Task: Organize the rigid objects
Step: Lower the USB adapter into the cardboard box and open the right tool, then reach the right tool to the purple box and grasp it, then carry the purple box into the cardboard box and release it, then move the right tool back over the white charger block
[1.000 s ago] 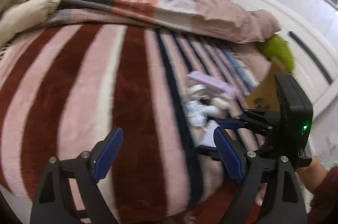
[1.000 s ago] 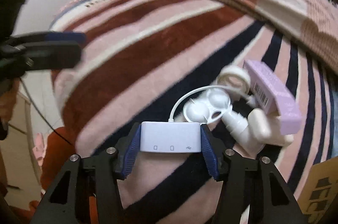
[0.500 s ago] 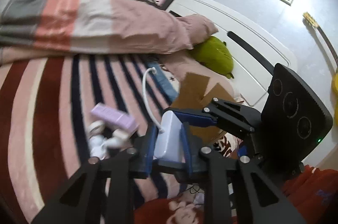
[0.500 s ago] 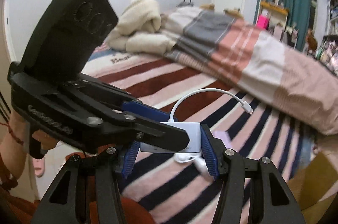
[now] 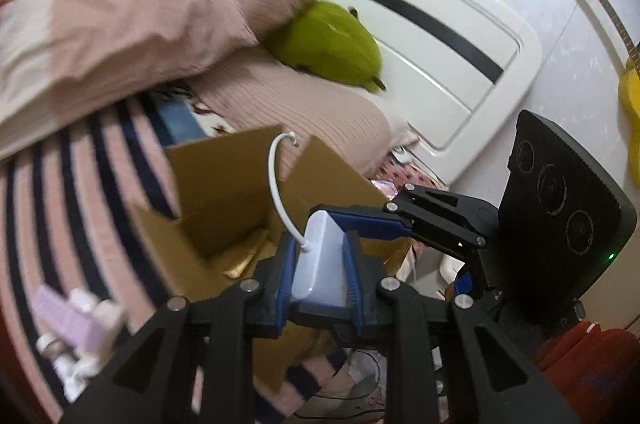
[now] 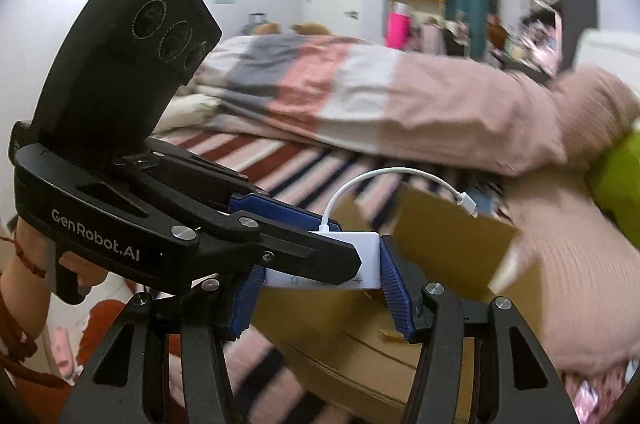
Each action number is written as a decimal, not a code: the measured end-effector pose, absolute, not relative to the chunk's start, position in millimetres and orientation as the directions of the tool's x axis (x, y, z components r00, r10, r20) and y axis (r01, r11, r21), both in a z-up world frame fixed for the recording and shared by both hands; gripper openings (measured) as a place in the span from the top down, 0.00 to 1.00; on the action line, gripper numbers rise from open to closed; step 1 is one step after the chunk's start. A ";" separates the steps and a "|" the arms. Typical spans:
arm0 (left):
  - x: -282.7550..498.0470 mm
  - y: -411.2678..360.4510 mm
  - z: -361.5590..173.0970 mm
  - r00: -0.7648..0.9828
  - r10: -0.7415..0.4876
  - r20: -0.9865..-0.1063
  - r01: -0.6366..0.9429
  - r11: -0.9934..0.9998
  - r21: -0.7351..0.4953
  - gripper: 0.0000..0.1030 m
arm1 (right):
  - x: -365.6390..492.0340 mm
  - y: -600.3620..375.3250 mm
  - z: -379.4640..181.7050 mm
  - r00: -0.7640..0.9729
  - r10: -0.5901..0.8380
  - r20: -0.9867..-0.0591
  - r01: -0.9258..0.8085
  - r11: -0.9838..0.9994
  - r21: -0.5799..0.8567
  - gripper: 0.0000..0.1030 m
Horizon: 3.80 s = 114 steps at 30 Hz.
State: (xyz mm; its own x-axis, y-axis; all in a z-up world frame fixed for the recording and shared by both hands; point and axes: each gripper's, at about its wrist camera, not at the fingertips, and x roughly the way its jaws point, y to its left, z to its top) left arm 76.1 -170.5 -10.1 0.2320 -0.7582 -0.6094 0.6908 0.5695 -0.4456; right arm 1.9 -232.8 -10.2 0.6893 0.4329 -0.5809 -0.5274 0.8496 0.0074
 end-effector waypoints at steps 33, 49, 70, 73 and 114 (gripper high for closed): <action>52.9 10.5 -2.1 0.634 -0.472 -0.613 0.407 0.877 -0.254 0.20 | 15.5 -152.0 -3.3 0.565 0.550 -0.615 -0.649 0.757 0.082 0.34; 26.8 131.6 -102.0 0.646 -0.336 -0.686 0.175 0.939 -0.295 0.19 | 111.4 -54.8 -134.4 0.498 0.355 -0.791 -0.567 0.824 0.013 0.34; 38.8 92.5 -49.3 0.630 -0.527 -0.571 0.324 0.846 -0.423 0.19 | 53.9 -48.5 -68.8 0.465 0.533 -0.707 -0.701 0.709 0.074 0.68; 37.9 70.3 -31.1 0.616 -0.575 -0.539 0.376 0.815 -0.440 0.19 | 28.2 -51.9 -45.6 0.463 0.573 -0.676 -0.742 0.668 0.057 0.68; 78.9 -94.6 2.2 0.560 -0.519 -0.646 0.486 0.837 -0.251 0.15 | 27.8 -253.4 -20.5 0.593 0.445 -0.670 -0.538 0.839 0.081 0.44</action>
